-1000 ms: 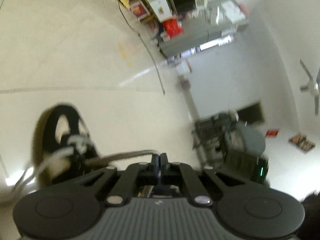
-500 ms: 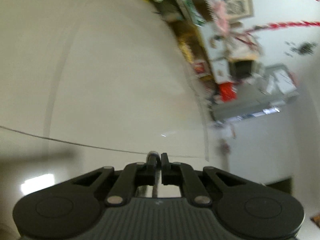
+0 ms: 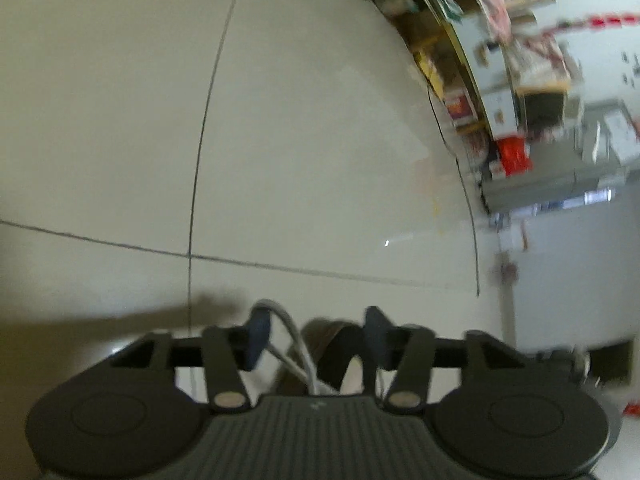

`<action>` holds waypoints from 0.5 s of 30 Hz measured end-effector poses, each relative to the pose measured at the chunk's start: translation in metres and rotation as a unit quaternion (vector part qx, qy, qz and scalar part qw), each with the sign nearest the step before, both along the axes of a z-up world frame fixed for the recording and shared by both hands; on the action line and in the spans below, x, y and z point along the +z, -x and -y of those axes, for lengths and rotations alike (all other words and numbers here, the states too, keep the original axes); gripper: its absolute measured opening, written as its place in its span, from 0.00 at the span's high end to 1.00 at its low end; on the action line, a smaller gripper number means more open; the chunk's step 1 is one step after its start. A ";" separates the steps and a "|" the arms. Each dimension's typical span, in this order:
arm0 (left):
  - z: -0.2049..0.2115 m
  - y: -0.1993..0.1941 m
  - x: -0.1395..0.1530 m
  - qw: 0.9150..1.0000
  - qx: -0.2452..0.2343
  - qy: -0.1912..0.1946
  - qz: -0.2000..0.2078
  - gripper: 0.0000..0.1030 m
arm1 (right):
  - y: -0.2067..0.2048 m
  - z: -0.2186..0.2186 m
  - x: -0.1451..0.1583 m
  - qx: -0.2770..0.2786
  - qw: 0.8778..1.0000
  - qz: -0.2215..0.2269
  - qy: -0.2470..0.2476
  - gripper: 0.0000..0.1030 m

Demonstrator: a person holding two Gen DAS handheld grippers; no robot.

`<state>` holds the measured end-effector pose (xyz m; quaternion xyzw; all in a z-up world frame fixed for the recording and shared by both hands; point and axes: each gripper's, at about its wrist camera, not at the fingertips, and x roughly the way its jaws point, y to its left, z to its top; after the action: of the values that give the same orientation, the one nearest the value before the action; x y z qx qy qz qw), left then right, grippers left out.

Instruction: Lace up shoes with both hands

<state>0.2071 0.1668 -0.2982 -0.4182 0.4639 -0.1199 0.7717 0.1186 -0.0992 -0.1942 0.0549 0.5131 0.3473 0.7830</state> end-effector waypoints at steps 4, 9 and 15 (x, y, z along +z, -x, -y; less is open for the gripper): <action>0.000 0.013 0.005 0.998 -0.051 -0.045 -0.001 0.36 | -0.004 0.008 -0.002 -0.024 1.000 -0.010 -0.001 0.67; -0.006 0.028 0.004 0.993 -0.087 -0.083 -0.018 0.35 | -0.001 0.012 -0.005 -0.028 0.999 -0.020 0.005 0.67; 0.002 0.051 0.012 0.980 -0.166 -0.112 -0.003 0.35 | 0.003 0.014 -0.008 -0.029 0.999 -0.026 0.012 0.67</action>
<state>0.1558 0.1650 -0.2860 -0.2467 0.5396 -0.1930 0.7815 0.1153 -0.1136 -0.2019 0.0691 0.5354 0.3162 0.7801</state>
